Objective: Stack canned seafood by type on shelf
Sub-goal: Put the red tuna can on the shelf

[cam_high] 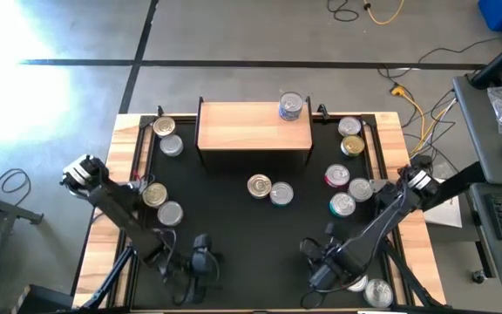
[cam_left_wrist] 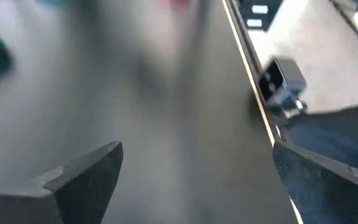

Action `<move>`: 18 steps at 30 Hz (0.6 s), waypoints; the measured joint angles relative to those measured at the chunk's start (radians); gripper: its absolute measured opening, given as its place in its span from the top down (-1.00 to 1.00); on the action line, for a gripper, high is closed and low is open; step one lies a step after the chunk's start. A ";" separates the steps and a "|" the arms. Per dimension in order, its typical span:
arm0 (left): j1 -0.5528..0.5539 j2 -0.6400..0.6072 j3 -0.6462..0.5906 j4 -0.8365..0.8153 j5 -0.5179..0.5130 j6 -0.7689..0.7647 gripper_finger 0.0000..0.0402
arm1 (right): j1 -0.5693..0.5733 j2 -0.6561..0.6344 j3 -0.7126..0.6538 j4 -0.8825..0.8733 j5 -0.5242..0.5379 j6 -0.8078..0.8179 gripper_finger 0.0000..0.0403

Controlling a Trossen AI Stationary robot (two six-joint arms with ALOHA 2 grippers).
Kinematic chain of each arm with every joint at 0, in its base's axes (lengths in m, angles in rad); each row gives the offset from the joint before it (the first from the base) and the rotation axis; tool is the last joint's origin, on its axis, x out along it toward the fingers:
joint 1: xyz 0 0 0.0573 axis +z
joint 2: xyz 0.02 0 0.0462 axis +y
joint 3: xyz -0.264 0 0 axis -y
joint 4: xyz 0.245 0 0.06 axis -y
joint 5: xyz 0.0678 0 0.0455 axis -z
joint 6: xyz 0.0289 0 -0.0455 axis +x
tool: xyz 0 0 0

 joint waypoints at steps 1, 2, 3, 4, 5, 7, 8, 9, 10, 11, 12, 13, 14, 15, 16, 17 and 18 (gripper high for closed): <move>-0.014 0.018 0.015 -0.007 -0.002 -0.003 -0.98 | 0.000 0.009 -0.001 0.000 -0.015 0.000 0.95; -0.029 0.035 0.029 -0.018 -0.002 -0.010 -0.98 | 0.000 0.019 -0.001 -0.001 -0.051 0.002 0.95; -0.042 0.050 0.043 -0.034 -0.002 -0.019 -0.98 | 0.002 0.029 -0.001 0.000 -0.103 0.009 0.95; -0.056 0.064 0.058 -0.051 -0.005 -0.028 -0.98 | 0.008 0.039 -0.002 0.000 -0.161 0.021 0.95; -0.069 0.077 0.072 -0.071 -0.009 -0.037 -0.98 | 0.018 0.049 -0.001 -0.001 -0.223 0.038 0.95; -0.091 0.096 0.097 -0.144 -0.012 -0.066 -0.98 | 0.043 0.059 0.009 -0.001 -0.319 0.077 0.95; -0.098 0.105 0.109 -0.183 -0.014 -0.087 -0.98 | 0.057 0.059 0.015 -0.001 -0.345 0.097 0.95; -0.102 0.112 0.120 -0.220 -0.014 -0.115 -0.98 | 0.072 0.058 0.019 -0.003 -0.362 0.111 0.95; -0.105 0.117 0.129 -0.252 -0.020 -0.144 -0.98 | 0.085 0.056 0.021 -0.013 -0.365 0.127 0.95; -0.106 0.123 0.137 -0.283 -0.028 -0.176 -0.98 | 0.098 0.052 0.021 -0.034 -0.362 0.142 0.95; -0.106 0.129 0.142 -0.305 -0.031 -0.207 -0.98 | 0.111 0.049 0.021 -0.071 -0.357 0.160 0.95; -0.106 0.136 0.145 -0.318 -0.031 -0.236 -0.98 | 0.121 0.047 0.021 -0.119 -0.347 0.181 0.95; -0.106 0.141 0.145 -0.327 -0.028 -0.263 -0.98 | 0.132 0.047 0.020 -0.170 -0.338 0.205 0.95; -0.106 0.147 0.143 -0.330 -0.023 -0.284 -0.98 | 0.142 0.047 0.016 -0.206 -0.336 0.225 0.95; -0.106 0.155 0.142 -0.329 -0.018 -0.302 -0.98 | 0.152 0.048 0.011 -0.222 -0.339 0.237 0.95; -0.106 0.164 0.141 -0.326 -0.017 -0.316 -0.98 | 0.158 0.048 0.005 -0.216 -0.344 0.248 0.95; -0.106 0.171 0.139 -0.326 -0.016 -0.324 -0.98 | 0.164 0.048 0.002 -0.198 -0.347 0.254 0.95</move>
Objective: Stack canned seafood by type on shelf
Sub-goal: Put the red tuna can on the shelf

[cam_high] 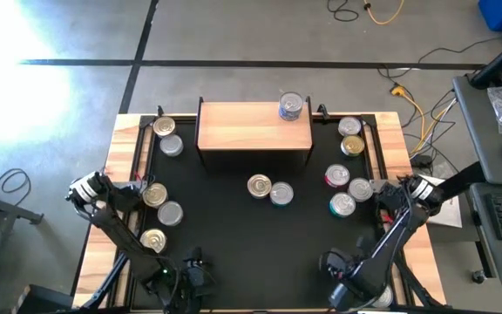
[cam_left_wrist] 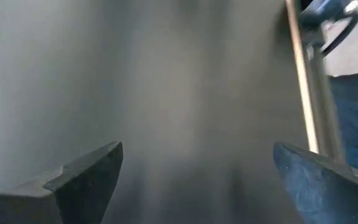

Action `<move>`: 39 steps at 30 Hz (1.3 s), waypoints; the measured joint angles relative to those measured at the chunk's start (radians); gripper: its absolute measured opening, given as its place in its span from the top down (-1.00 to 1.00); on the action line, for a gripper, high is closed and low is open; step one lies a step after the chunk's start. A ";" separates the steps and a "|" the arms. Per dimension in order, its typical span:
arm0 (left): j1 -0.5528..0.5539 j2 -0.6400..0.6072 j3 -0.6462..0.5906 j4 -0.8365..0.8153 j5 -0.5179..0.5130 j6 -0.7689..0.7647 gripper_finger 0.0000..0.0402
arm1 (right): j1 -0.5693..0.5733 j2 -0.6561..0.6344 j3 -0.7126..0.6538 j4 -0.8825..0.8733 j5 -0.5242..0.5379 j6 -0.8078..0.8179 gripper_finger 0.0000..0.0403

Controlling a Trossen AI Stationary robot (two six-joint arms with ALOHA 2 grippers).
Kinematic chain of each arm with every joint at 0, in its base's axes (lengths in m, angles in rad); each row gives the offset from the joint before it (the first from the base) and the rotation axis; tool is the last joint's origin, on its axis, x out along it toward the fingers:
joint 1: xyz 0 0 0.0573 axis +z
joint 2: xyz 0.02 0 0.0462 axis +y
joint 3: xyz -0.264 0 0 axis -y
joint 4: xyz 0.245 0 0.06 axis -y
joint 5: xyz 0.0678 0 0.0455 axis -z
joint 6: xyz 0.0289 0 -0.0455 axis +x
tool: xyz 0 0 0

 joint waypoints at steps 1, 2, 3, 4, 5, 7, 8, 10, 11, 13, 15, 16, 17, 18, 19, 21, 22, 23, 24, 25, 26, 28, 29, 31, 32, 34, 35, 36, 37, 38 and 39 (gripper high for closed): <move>0.000 0.011 -0.001 -0.002 0.000 -0.008 -0.98 | 0.004 0.000 -0.003 0.027 -0.004 0.005 0.95; 0.000 0.020 -0.001 -0.001 0.000 -0.015 -0.98 | 0.006 0.000 -0.005 0.057 -0.014 0.011 0.95; 0.000 0.029 -0.001 0.000 0.000 -0.019 -0.98 | 0.007 0.000 -0.010 0.074 -0.037 0.023 0.95; 0.000 0.037 -0.002 0.009 0.000 -0.018 -0.98 | 0.007 0.004 -0.017 0.071 -0.073 0.034 0.96; 0.001 0.044 -0.002 0.024 -0.001 -0.013 -0.98 | 0.008 0.009 -0.027 0.065 -0.109 0.051 0.96; 0.004 0.057 0.007 0.033 -0.013 0.014 -0.98 | 0.011 0.023 -0.056 0.071 -0.180 0.052 0.96; 0.005 0.063 0.014 0.031 -0.019 0.031 -0.98 | 0.012 0.030 -0.071 0.076 -0.201 0.044 0.96; 0.008 0.065 0.032 0.032 -0.030 0.064 -0.98 | 0.013 0.045 -0.098 0.108 -0.213 0.022 0.96; 0.011 0.065 0.040 0.030 -0.042 0.086 -0.98 | 0.011 0.052 -0.112 0.135 -0.212 0.010 0.96; 0.015 0.065 0.054 0.024 -0.064 0.116 -0.98 | 0.007 0.061 -0.143 0.203 -0.213 -0.012 0.96; 0.017 0.063 0.071 -0.010 -0.101 0.136 -0.98 | -0.004 0.065 -0.164 0.234 -0.211 -0.026 0.96; 0.019 0.062 0.083 -0.026 -0.110 0.143 -0.98 | -0.007 0.066 -0.164 0.237 -0.202 -0.029 0.96; 0.022 0.062 0.097 -0.041 -0.118 0.151 -0.98 | -0.010 0.066 -0.165 0.240 -0.191 -0.028 0.96; 0.025 0.061 0.107 -0.058 -0.127 0.159 -0.98 | -0.016 0.066 -0.162 0.240 -0.171 -0.031 0.96; 0.028 0.059 0.112 -0.067 -0.135 0.169 -0.98 | -0.023 0.066 -0.152 0.239 -0.142 -0.037 0.96; 0.036 0.059 0.120 -0.070 -0.158 0.198 -0.98 | -0.039 0.063 -0.121 0.255 -0.042 -0.064 0.96; 0.040 0.059 0.122 -0.068 -0.164 0.211 -0.98 | -0.050 0.063 -0.099 0.270 0.012 -0.085 0.96; 0.045 0.059 0.123 -0.065 -0.171 0.218 -0.98 | -0.060 0.064 -0.081 0.285 0.062 -0.105 0.96; 0.052 0.059 0.122 -0.061 -0.171 0.228 -0.98 | -0.070 0.066 -0.064 0.294 0.107 -0.125 0.96; 0.057 0.059 0.120 -0.051 -0.171 0.235 -0.98 | -0.082 0.068 -0.049 0.302 0.152 -0.150 0.96; 0.063 0.059 0.115 -0.035 -0.171 0.244 -0.98 | -0.094 0.069 -0.036 0.323 0.197 -0.183 0.96; 0.077 0.060 0.102 0.019 -0.171 0.278 -0.98 | -0.122 0.069 -0.017 0.386 0.272 -0.262 0.96; 0.083 0.061 0.097 0.063 -0.170 0.302 -0.98 | -0.136 0.069 -0.009 0.418 0.302 -0.311 0.96; 0.094 0.064 0.086 0.149 -0.169 0.356 -0.98 | -0.161 0.069 0.010 0.472 0.332 -0.406 0.96; 0.097 0.066 0.080 0.194 -0.170 0.378 -0.98 | -0.168 0.069 0.025 0.476 0.338 -0.435 0.96; 0.101 0.067 0.064 0.260 -0.169 0.412 -0.98 | -0.170 0.066 0.062 0.435 0.344 -0.454 0.95; 0.101 0.067 0.058 0.283 -0.170 0.423 -0.98 | -0.161 0.062 0.080 0.398 0.338 -0.448 0.95; 0.100 0.067 0.054 0.302 -0.169 0.430 -0.98 | -0.145 0.057 0.097 0.350 0.338 -0.420 0.95; 0.100 0.067 0.052 0.307 -0.169 0.432 -0.98 | -0.126 0.053 0.111 0.294 0.333 -0.376 0.95; 0.099 0.067 0.051 0.308 -0.169 0.432 -0.98 | -0.104 0.051 0.120 0.239 0.314 -0.326 0.95; 0.097 0.067 0.049 0.308 -0.169 0.431 -0.98 | -0.082 0.050 0.122 0.188 0.287 -0.276 0.95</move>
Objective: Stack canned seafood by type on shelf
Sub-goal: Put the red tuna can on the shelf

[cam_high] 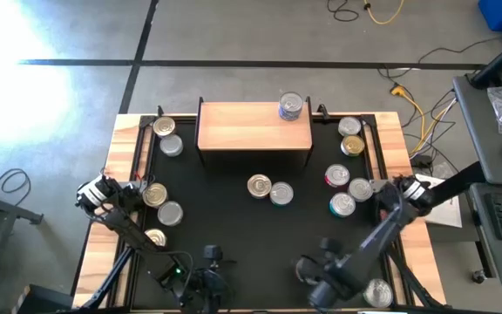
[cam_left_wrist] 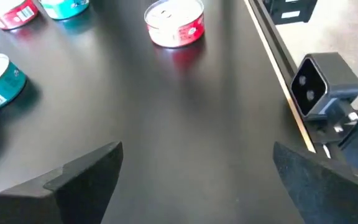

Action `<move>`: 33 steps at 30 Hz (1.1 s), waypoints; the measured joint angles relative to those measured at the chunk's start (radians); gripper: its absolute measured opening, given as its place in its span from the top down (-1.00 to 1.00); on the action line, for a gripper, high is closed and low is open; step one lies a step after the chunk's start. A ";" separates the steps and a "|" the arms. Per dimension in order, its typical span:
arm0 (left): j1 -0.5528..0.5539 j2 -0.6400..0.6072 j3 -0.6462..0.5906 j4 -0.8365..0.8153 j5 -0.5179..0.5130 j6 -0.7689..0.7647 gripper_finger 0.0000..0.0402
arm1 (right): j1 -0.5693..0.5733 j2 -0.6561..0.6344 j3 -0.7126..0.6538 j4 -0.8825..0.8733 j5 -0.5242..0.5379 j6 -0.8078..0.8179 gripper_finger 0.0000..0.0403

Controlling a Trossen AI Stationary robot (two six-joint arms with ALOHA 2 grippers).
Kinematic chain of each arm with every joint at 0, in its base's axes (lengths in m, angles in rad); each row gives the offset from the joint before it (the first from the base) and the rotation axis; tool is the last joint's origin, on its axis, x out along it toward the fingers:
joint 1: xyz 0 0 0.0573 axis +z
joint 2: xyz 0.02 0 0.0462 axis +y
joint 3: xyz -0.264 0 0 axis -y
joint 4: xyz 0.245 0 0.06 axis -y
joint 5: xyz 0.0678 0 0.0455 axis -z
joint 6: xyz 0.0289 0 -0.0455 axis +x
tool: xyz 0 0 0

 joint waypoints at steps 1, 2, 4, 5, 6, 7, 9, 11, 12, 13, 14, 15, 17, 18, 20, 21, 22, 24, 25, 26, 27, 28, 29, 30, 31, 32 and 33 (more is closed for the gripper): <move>-0.002 0.000 -0.003 0.000 -0.005 -0.004 -0.98 | 0.022 0.000 -0.002 -0.047 -0.039 0.044 0.95; -0.003 0.001 -0.006 0.000 -0.017 -0.008 -0.98 | 0.041 0.002 -0.012 -0.080 -0.080 0.072 0.95; -0.005 0.001 -0.009 0.012 -0.040 -0.011 -0.98 | 0.064 0.005 -0.051 -0.091 -0.164 0.105 0.95; -0.004 0.001 -0.010 0.022 -0.042 -0.011 -0.98 | 0.070 0.007 -0.077 -0.074 -0.190 0.119 0.95; -0.004 0.001 -0.011 0.032 -0.042 -0.011 -0.98 | 0.070 0.007 -0.109 -0.036 -0.205 0.126 0.95; -0.004 0.001 -0.013 0.042 -0.043 -0.012 -0.98 | 0.068 0.007 -0.141 0.022 -0.210 0.126 0.95; -0.004 0.001 -0.015 0.043 -0.069 -0.009 -0.98 | 0.051 0.008 -0.200 0.189 -0.201 0.094 0.95; -0.009 0.001 -0.020 0.044 -0.106 -0.001 -0.98 | 0.020 0.008 -0.246 0.353 -0.181 0.029 0.95; -0.011 0.001 -0.021 0.043 -0.114 0.007 -0.98 | -0.002 0.008 -0.265 0.439 -0.166 -0.014 0.95; -0.012 0.001 -0.022 0.043 -0.114 0.014 -0.98 | -0.025 0.008 -0.276 0.517 -0.150 -0.068 0.95; -0.013 0.001 -0.023 0.042 -0.113 0.018 -0.98 | -0.048 0.008 -0.280 0.583 -0.119 -0.126 0.95; -0.012 0.001 -0.023 0.042 -0.112 0.018 -0.98 | -0.069 0.008 -0.280 0.630 -0.091 -0.182 0.95; -0.013 0.001 -0.026 0.044 -0.099 0.018 -0.98 | -0.101 0.007 -0.260 0.663 -0.041 -0.275 0.95; -0.012 0.001 -0.027 0.041 -0.087 0.016 -0.98 | -0.111 0.006 -0.248 0.659 -0.021 -0.303 0.95; -0.012 0.001 -0.028 0.031 -0.064 -0.005 -0.98 | -0.119 0.003 -0.228 0.614 -0.010 -0.324 0.95; -0.012 0.001 -0.028 0.025 -0.057 -0.015 -0.98 | -0.117 0.003 -0.221 0.573 -0.015 -0.315 0.95; -0.013 0.001 -0.030 0.020 -0.054 -0.024 -0.98 | -0.111 0.003 -0.217 0.525 -0.026 -0.292 0.95; -0.013 0.001 -0.037 0.018 -0.052 -0.030 -0.98 | -0.095 0.003 -0.218 0.419 -0.053 -0.234 0.95; -0.012 0.001 -0.041 0.019 -0.052 -0.033 -0.98 | -0.086 0.003 -0.221 0.366 -0.056 -0.204 0.95; -0.011 0.001 -0.044 0.022 -0.056 -0.035 -0.98 | -0.079 0.003 -0.226 0.316 -0.046 -0.177 0.95; -0.011 0.001 -0.048 0.025 -0.064 -0.039 -0.98 | -0.075 0.003 -0.233 0.277 -0.026 -0.153 0.95; -0.009 0.001 -0.054 0.028 -0.072 -0.045 -0.98 | -0.074 0.003 -0.241 0.257 -0.008 -0.136 0.95; -0.008 0.001 -0.059 0.031 -0.080 -0.052 -0.98 | -0.079 0.003 -0.249 0.260 0.013 -0.130 0.95; -0.006 0.001 -0.065 0.033 -0.086 -0.059 -0.98 | -0.089 0.003 -0.253 0.274 0.036 -0.139 0.95; -0.005 0.001 -0.070 0.034 -0.087 -0.066 -0.98 | -0.103 0.003 -0.253 0.304 0.057 -0.167 0.95; -0.004 0.001 -0.073 0.035 -0.087 -0.072 -0.98 | -0.115 0.003 -0.253 0.348 0.083 -0.212 0.95; -0.004 0.001 -0.076 0.036 -0.087 -0.080 -0.98 | -0.129 0.002 -0.253 0.398 0.113 -0.265 0.95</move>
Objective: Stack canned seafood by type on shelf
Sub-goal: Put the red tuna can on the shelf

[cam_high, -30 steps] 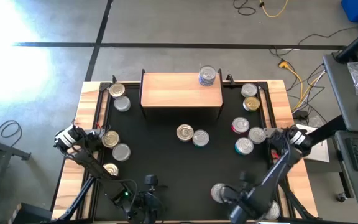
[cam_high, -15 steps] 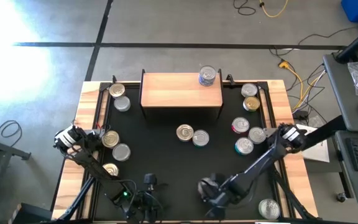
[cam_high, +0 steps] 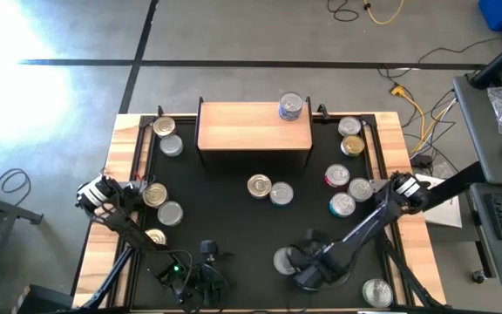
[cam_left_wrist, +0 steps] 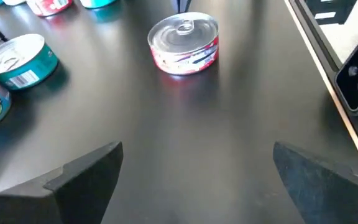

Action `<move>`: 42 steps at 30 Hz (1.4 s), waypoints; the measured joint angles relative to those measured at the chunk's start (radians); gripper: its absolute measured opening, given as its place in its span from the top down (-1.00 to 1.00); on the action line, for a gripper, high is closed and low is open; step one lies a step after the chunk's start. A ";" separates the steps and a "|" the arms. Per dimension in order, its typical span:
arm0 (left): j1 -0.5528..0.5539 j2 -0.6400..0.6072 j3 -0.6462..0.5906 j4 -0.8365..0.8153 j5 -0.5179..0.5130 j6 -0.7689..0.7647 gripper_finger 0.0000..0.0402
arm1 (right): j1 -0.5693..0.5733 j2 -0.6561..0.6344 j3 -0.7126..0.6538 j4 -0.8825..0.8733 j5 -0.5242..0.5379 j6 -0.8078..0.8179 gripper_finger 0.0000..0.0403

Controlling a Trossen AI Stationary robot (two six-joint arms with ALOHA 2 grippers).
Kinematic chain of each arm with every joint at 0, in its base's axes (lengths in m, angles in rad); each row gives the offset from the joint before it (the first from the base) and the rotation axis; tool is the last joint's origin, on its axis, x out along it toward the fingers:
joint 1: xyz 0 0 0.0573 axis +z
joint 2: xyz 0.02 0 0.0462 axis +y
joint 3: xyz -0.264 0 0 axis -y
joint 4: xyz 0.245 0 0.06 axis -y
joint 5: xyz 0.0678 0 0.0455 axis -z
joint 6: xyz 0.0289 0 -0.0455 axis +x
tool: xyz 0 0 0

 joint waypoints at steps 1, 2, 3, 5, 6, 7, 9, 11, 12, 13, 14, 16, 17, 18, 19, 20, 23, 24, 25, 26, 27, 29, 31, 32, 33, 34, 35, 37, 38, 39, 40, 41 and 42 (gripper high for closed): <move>0.000 0.000 -0.002 0.001 0.001 -0.002 -0.98 | -0.013 0.000 0.000 0.043 0.025 -0.062 0.95; 0.000 0.000 -0.003 0.001 0.001 -0.003 -0.98 | -0.026 0.000 0.000 0.092 0.055 -0.117 0.95; 0.000 0.000 -0.003 0.001 0.002 -0.003 -0.98 | -0.038 0.000 0.001 0.129 0.082 -0.165 0.95; 0.000 0.000 -0.003 0.002 0.015 -0.003 -0.98 | -0.062 -0.001 0.002 0.159 0.121 -0.227 0.95; 0.000 0.000 -0.003 0.002 0.028 -0.003 -0.98 | -0.070 -0.001 0.002 0.162 0.136 -0.245 0.95; 0.000 0.000 -0.003 0.002 0.043 -0.004 -0.98 | -0.078 -0.001 0.001 0.157 0.140 -0.251 0.95; 0.000 0.000 -0.004 0.002 0.062 -0.014 -0.98 | -0.081 -0.001 -0.001 0.148 0.142 -0.258 0.95; 0.000 0.000 -0.007 0.002 0.067 -0.034 -0.98 | -0.075 -0.001 -0.002 0.146 0.128 -0.256 0.95; 0.000 0.000 -0.009 0.002 0.073 -0.037 -0.98 | -0.070 -0.001 -0.003 0.145 0.108 -0.251 0.95; 0.000 0.000 -0.010 0.002 0.073 -0.040 -0.98 | -0.065 -0.001 -0.003 0.143 0.082 -0.247 0.95; 0.000 0.000 -0.011 0.002 0.072 -0.040 -0.98 | -0.063 0.000 -0.003 0.148 0.051 -0.245 0.95; 0.004 0.000 -0.011 0.002 0.072 -0.036 -0.98 | -0.063 0.005 -0.007 0.176 0.004 -0.247 0.95; 0.006 0.000 -0.012 0.004 0.072 -0.033 -0.98 | -0.064 0.012 -0.012 0.195 0.003 -0.260 0.95; 0.007 0.000 -0.012 0.006 0.072 -0.028 -0.98 | -0.067 0.023 -0.014 0.221 0.013 -0.283 0.95; 0.010 0.000 -0.012 0.009 0.072 -0.027 -0.98 | -0.074 0.035 -0.015 0.249 0.043 -0.313 0.95; 0.014 0.000 -0.012 0.009 0.072 -0.027 -0.98 | -0.084 0.049 -0.015 0.281 0.078 -0.343 0.95; 0.019 0.000 -0.012 0.011 0.072 -0.027 -0.98 | -0.139 0.095 -0.012 0.392 0.115 -0.435 0.95; 0.020 0.000 -0.012 0.011 0.072 -0.027 -0.98 | -0.158 0.113 -0.005 0.414 0.118 -0.464 0.95; 0.019 0.000 -0.012 0.006 0.073 -0.026 -0.98 | -0.177 0.130 0.005 0.431 0.124 -0.486 0.95; 0.015 0.000 -0.012 -0.007 0.075 -0.026 -0.98 | -0.191 0.146 0.018 0.444 0.134 -0.505 0.95; 0.013 0.000 -0.012 -0.030 0.080 -0.034 -0.98 | -0.202 0.157 0.032 0.443 0.133 -0.517 0.95; 0.006 -0.002 -0.012 -0.081 0.088 -0.072 -0.98 | -0.216 0.182 0.066 0.461 0.139 -0.547 0.95; 0.001 -0.004 -0.012 -0.108 0.089 -0.101 -0.98 | -0.218 0.199 0.088 0.449 0.137 -0.576 0.95; -0.003 -0.004 -0.012 -0.107 0.088 -0.107 -0.98 | -0.218 0.202 0.103 0.436 0.136 -0.587 0.95; -0.007 -0.004 -0.012 -0.105 0.089 -0.108 -0.98 | -0.212 0.202 0.115 0.422 0.137 -0.592 0.95; -0.008 0.000 -0.014 -0.092 0.088 -0.106 -0.98 | -0.205 0.198 0.123 0.388 0.137 -0.589 0.95; -0.010 0.005 -0.017 -0.069 0.089 -0.102 -0.98 | -0.196 0.192 0.130 0.338 0.138 -0.579 0.95; -0.016 0.020 -0.026 -0.014 0.098 -0.084 -0.98 | -0.172 0.171 0.142 0.246 0.139 -0.526 0.95; -0.016 0.031 -0.029 0.018 0.116 -0.080 -0.98 | -0.159 0.157 0.144 0.200 0.140 -0.485 0.95; -0.016 0.042 -0.029 0.053 0.133 -0.083 -0.98 | -0.146 0.145 0.144 0.159 0.143 -0.441 0.95; -0.016 0.053 -0.029 0.071 0.134 -0.093 -0.98 | -0.132 0.137 0.143 0.141 0.145 -0.403 0.95; -0.015 0.065 -0.029 0.076 0.129 -0.099 -0.98 | -0.118 0.136 0.139 0.151 0.144 -0.374 0.95; -0.011 0.080 -0.027 0.077 0.125 -0.100 -0.98 | -0.105 0.138 0.135 0.163 0.137 -0.359 0.95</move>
